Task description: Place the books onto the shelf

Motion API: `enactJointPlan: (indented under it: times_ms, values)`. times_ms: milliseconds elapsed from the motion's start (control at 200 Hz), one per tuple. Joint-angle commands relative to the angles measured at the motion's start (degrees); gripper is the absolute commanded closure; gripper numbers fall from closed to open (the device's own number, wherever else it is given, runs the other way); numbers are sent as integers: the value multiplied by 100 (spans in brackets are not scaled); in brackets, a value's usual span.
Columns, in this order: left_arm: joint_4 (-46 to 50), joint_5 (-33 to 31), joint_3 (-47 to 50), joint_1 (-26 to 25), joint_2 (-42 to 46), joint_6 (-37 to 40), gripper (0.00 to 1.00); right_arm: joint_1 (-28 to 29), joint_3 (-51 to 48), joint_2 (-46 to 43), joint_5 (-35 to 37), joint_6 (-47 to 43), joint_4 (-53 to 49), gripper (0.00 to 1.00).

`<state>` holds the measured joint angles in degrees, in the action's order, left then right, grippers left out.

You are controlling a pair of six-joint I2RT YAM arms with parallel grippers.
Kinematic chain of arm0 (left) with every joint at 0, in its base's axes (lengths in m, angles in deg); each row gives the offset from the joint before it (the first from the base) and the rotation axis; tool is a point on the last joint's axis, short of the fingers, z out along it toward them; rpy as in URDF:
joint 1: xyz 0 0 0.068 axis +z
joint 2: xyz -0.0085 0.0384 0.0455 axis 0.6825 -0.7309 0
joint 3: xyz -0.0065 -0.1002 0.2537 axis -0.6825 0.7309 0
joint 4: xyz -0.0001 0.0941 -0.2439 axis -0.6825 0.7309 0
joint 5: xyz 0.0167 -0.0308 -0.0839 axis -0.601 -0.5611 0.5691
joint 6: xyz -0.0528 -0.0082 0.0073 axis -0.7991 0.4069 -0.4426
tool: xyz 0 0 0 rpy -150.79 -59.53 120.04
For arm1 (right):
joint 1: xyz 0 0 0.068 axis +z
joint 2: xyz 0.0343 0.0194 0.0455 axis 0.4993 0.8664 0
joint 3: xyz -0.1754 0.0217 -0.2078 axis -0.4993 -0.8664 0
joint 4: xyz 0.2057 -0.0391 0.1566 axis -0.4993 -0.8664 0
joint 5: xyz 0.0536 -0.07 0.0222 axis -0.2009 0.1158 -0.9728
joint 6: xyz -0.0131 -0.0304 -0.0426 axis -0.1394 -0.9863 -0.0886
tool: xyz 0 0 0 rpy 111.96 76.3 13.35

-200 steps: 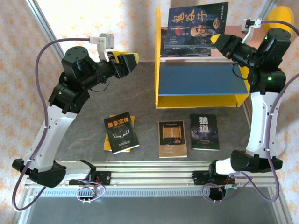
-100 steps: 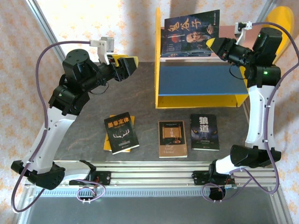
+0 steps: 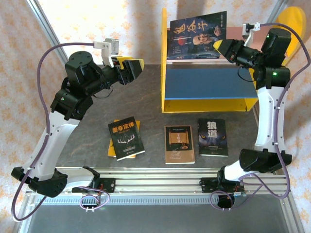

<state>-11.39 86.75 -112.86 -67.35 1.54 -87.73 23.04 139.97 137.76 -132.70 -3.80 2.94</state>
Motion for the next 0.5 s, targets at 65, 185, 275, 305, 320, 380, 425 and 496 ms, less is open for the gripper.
enactJointPlan:
  times_ms: [65, 185, 275, 305, 320, 380, 425, 496]
  values:
    - [-1, 14, -33, -71, 68, 4, 38, -20, 251, 65, -296, 37, 519, 98]
    - [-19, 21, -50, -82, 57, -2, 38, 15, 259, 126, -305, 53, 513, 96]
    - [1, 39, -84, -82, 32, 0, 38, 42, 262, 162, -257, 35, 486, 94]
    - [-3, 40, -94, -82, 25, -1, 38, 41, 265, 172, -227, 31, 476, 94]
    - [-5, 39, -102, -78, 20, 0, 38, 48, 279, 188, -225, 34, 468, 93]
    - [7, 52, -112, -86, 13, 0, 38, 51, 321, 230, -192, 14, 425, 92]
    - [5, 56, -121, -79, 14, 0, 38, 50, 353, 256, -181, 15, 400, 91]
    - [14, 58, -130, -82, 24, 15, 38, 50, 434, 310, -125, -11, 334, 91]
